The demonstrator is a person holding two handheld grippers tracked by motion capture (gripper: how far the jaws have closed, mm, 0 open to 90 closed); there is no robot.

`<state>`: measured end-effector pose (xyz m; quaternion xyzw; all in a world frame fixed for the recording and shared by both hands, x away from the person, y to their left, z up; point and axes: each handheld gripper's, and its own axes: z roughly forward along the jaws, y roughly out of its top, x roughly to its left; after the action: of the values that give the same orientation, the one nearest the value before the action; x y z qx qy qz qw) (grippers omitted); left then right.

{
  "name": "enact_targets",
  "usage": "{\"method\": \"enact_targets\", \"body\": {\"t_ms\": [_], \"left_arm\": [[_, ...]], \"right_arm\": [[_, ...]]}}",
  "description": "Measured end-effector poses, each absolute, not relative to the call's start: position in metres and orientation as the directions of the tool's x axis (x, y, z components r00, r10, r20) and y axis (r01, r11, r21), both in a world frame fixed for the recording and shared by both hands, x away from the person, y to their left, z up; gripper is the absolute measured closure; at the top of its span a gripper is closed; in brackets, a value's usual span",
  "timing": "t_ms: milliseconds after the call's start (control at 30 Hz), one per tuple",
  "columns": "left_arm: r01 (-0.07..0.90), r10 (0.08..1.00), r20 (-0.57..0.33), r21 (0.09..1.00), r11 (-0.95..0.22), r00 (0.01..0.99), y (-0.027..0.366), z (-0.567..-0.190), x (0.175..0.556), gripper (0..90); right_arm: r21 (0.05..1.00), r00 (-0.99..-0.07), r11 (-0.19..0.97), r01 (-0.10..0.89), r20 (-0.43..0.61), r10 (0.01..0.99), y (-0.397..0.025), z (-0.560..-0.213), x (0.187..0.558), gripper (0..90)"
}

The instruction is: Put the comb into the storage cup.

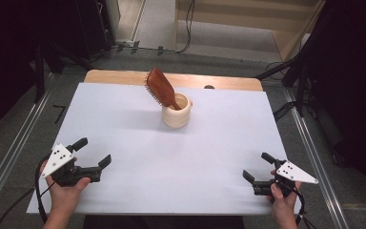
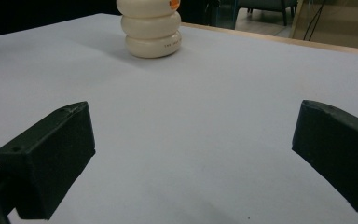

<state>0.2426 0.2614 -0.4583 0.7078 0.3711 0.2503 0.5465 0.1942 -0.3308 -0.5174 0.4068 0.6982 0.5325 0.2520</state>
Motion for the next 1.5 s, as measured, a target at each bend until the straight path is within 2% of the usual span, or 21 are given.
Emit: {"method": "enact_targets", "body": {"t_ms": [333,700,1067,1300,1500], "left_arm": [[0.273,0.819,-0.077,0.957,-0.099,0.569,0.28,-0.466,0.233,0.3],[0.307,0.831,-0.072,0.944,-0.122,0.552,0.294,-0.476,0.227,0.3],[0.335,0.852,-0.11,0.939,-0.08,0.512,0.315,-0.484,0.225,0.3],[0.338,0.841,-0.165,0.941,-0.023,0.515,0.324,-0.49,0.225,0.2],[0.326,0.831,-0.144,0.944,-0.047,0.537,0.321,-0.491,0.224,0.0]], "right_arm": [[0.948,-0.539,0.101,0.301,0.081,0.838,-0.33,-0.518,0.194,0.0],[0.948,-0.537,0.098,0.301,0.084,0.839,-0.33,-0.518,0.194,0.0],[0.948,-0.537,0.102,0.303,0.081,0.84,-0.33,-0.518,0.195,0.0],[0.948,-0.54,0.105,0.3,0.078,0.838,-0.33,-0.518,0.195,0.0],[0.947,-0.546,0.109,0.301,0.078,0.834,-0.33,-0.518,0.195,0.0]]}}
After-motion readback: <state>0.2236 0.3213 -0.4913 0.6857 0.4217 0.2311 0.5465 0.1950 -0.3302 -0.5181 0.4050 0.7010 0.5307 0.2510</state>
